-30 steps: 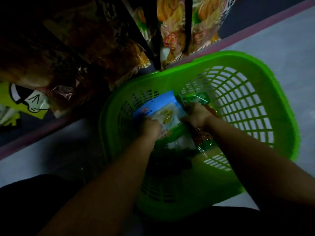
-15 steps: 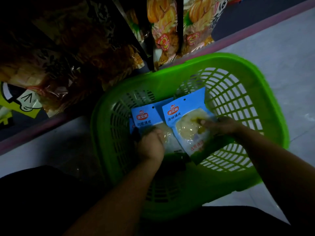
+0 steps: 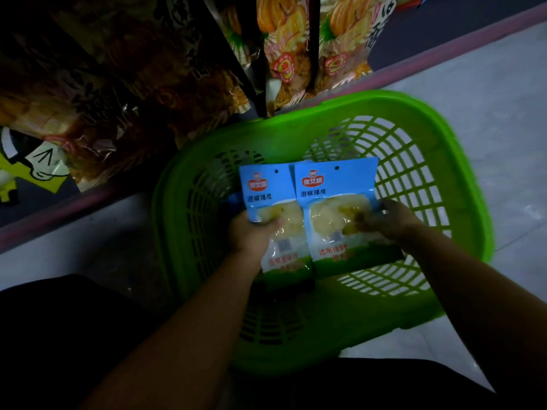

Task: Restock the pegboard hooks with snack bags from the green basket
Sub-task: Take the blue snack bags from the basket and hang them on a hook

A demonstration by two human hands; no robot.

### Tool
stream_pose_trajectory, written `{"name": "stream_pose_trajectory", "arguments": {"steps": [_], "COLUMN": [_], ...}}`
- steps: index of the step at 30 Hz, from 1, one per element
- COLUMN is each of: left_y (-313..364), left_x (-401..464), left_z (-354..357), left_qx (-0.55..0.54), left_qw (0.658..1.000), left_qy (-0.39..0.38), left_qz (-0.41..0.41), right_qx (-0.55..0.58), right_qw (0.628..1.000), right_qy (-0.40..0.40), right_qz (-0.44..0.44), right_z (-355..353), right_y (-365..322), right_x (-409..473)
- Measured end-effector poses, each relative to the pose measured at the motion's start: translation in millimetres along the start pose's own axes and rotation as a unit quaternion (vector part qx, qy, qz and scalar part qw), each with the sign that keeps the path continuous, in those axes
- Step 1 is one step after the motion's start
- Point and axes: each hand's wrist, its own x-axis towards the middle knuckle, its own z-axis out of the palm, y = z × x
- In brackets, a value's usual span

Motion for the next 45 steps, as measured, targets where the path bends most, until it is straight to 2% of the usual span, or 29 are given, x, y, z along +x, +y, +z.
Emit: {"name": "stream_pose_trajectory", "arguments": {"steps": [4,7,9,11,16,20,25,29,33,38,42,45], "left_y": [5.0,16.8,27.7,43.9,113.7,193.4,303.4,376.8,427.5,477.6,521.9,546.5], "left_x": [-8.7,-20.1,-38.4,-67.0,-170.1,-276.3,-421.6,-512.9,-577.6,-621.8,-647.8,-662.5], "left_z": [5.2,3.2,-6.4,-23.5,-89.5,-156.9,-265.3,-348.8,-429.9,-517.0,-585.3,-630.0], "left_qx": [-0.019,-0.073,-0.101,-0.111,-0.156,-0.18,-0.197,-0.263,-0.326,-0.385,-0.36,-0.337], "left_qw": [0.999,0.995,0.991,0.99,0.983,0.981,0.976,0.944,0.883,0.812,0.778,0.757], "left_qy": [-0.045,-0.066,-0.065,-0.057,-0.089,-0.071,-0.028,0.008,0.088,0.139,0.131,0.108], "left_qz": [0.011,-0.026,-0.058,-0.062,-0.029,-0.007,0.085,0.198,0.325,0.416,0.497,0.549], "right_qx": [0.068,0.111,0.189,0.293,0.463,0.49,0.487,0.42,0.369,0.345,0.342,0.336], "right_qw": [0.994,0.981,0.968,0.949,0.877,0.864,0.851,0.848,0.816,0.752,0.689,0.64], "right_qy": [-0.075,-0.126,-0.128,-0.091,-0.119,-0.04,-0.049,-0.064,-0.106,-0.079,-0.041,-0.046], "right_qz": [-0.036,-0.094,-0.101,-0.076,-0.052,-0.107,-0.19,-0.319,-0.432,-0.556,-0.638,-0.689], "right_z": [-9.0,-9.8,-6.3,-5.5,-30.7,-78.6,-134.7,-156.3,-158.5,-147.5,-139.4,-129.3], "right_y": [2.0,-8.4,-16.9,-26.2,-55.9,-101.3,-172.1,-245.1,-321.8,-396.7,-452.4,-490.5], "right_x": [-7.6,-24.5,-46.8,-81.5,-213.2,-352.6,-531.1,-639.6,-726.7,-817.4,-884.6,-925.2]}}
